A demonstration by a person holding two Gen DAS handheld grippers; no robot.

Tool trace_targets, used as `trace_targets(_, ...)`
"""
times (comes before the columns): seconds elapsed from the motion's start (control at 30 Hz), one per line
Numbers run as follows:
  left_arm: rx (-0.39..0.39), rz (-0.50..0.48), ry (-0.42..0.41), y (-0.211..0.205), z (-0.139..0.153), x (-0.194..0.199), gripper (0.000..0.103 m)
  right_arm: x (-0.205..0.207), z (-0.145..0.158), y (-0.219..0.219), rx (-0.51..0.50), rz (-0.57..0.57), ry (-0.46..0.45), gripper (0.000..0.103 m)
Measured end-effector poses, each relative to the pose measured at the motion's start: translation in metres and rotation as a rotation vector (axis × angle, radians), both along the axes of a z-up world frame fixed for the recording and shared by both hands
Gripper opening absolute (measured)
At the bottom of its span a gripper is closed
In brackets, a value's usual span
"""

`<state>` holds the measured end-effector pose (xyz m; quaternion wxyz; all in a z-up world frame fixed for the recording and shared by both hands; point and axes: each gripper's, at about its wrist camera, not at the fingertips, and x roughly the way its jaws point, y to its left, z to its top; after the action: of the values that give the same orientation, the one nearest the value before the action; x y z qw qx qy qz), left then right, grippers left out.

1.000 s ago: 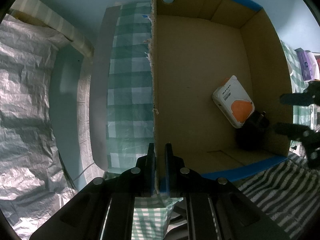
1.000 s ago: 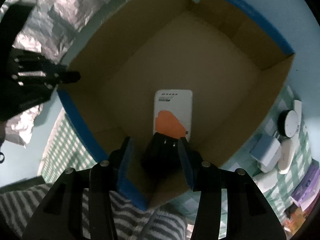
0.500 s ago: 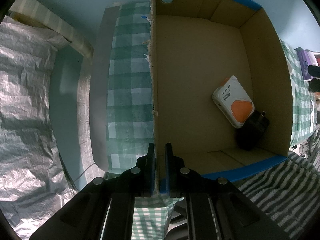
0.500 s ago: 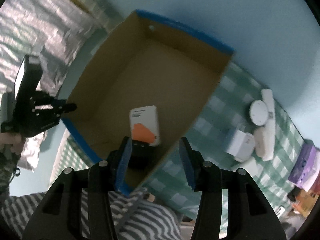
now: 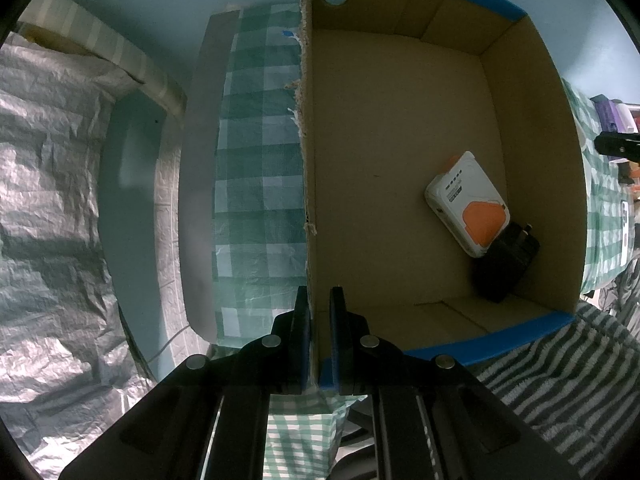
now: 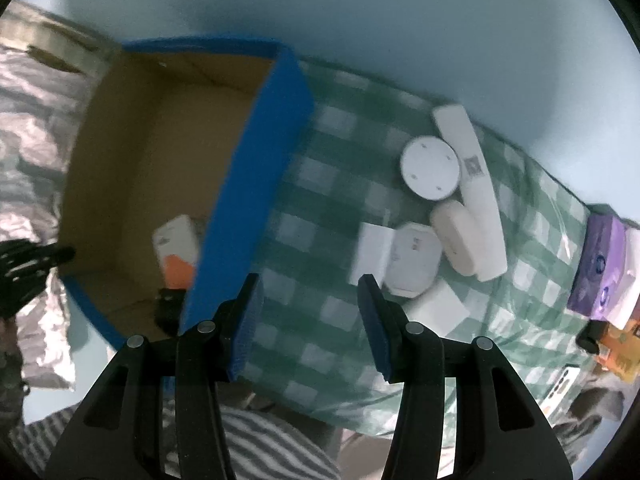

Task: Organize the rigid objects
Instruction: 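Move the right gripper to the white charger and close on it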

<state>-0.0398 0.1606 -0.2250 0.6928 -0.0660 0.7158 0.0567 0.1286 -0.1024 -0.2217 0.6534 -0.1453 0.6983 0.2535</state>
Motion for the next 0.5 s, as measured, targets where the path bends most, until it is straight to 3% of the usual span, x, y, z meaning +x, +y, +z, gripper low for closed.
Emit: trace_targets(0.5,-0.003,0.003,0.002,0.001,0.000,-0.001,0.007,0.027,-0.059,-0.013,-0.082,-0.090,0.010,0.049)
